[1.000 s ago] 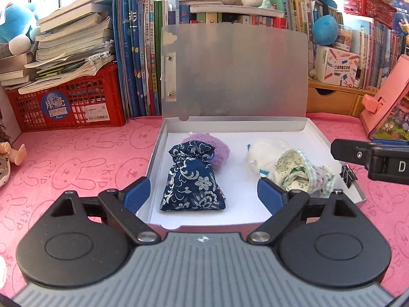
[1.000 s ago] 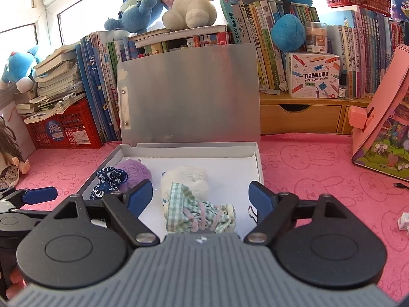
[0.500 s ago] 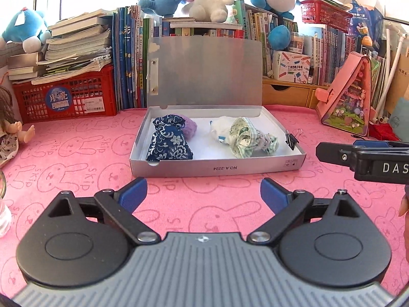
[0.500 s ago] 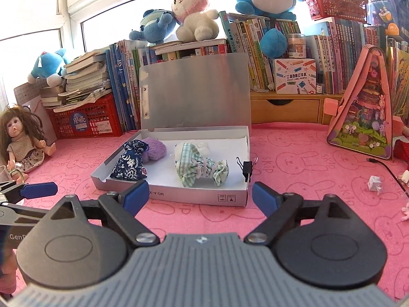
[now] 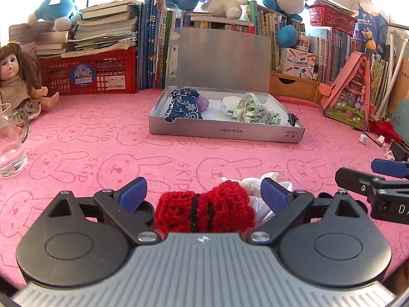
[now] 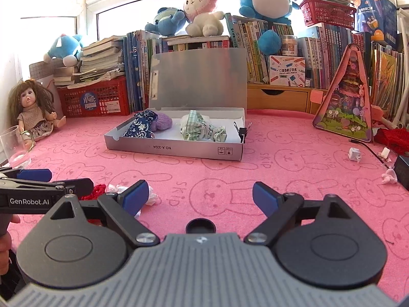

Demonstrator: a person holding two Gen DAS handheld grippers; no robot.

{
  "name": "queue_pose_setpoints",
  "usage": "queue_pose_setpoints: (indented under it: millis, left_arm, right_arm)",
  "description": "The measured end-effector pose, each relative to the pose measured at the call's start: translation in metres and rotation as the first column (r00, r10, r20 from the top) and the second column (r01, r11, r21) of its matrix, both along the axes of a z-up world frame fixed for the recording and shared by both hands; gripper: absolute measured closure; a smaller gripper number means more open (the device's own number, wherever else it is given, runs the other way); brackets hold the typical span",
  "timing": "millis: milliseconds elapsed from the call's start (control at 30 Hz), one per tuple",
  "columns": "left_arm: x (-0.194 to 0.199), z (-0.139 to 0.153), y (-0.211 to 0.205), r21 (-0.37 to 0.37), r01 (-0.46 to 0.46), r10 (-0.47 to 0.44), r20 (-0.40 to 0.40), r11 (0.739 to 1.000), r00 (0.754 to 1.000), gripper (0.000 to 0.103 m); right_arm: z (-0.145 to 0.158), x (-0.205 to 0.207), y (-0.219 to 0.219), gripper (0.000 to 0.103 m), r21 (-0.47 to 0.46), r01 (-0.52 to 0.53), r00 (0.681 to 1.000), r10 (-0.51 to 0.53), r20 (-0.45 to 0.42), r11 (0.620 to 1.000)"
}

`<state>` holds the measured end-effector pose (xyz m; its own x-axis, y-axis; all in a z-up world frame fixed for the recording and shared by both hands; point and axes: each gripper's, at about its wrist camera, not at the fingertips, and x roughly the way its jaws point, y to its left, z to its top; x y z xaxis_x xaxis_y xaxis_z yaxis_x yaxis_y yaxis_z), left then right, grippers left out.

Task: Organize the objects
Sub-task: 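Withdraw both tools from the box toward the items on the table, then grasp the red knitted roll with the left tool while the right tool grasps the pink-white cloth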

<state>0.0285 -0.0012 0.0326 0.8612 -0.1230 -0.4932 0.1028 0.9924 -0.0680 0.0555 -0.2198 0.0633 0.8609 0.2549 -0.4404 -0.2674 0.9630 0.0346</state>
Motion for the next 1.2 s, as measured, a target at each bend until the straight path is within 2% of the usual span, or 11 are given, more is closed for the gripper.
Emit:
queue_pose_setpoints:
  millis: [300,500,733,933,1100,1200]
  left_arm:
    - [-0.011,-0.016,-0.006,0.004,-0.013,0.013,0.004,1.000,1.000,0.005]
    - [-0.007,-0.023,-0.007,0.006,-0.021,0.021,-0.010,1.000,1.000,0.005]
    - [0.001,-0.030,-0.005,-0.005,-0.058,0.058,-0.034,0.998,0.998,0.005]
    - [0.005,-0.035,-0.008,0.014,-0.068,0.069,-0.037,0.998,0.997,0.005]
    - [0.008,-0.037,-0.012,0.022,-0.059,0.060,-0.034,0.998,0.998,0.005]
    - [0.009,-0.037,-0.014,0.029,-0.058,0.059,-0.030,0.998,0.998,0.005]
  right_arm:
    - [-0.020,-0.031,0.007,0.024,-0.004,0.000,0.999,0.000,-0.054,1.000]
    - [-0.034,-0.031,0.009,0.034,-0.023,0.023,0.996,-0.025,-0.090,0.999]
    - [-0.043,-0.027,0.005,0.038,-0.012,0.081,0.990,-0.082,-0.113,0.997]
    - [-0.049,-0.026,0.005,0.046,-0.010,0.129,0.986,-0.130,-0.100,0.992]
    - [-0.051,-0.027,0.010,0.049,-0.029,0.130,0.988,-0.132,-0.085,0.991]
    - [-0.050,-0.026,0.010,0.057,-0.030,0.132,0.987,-0.134,-0.084,0.991]
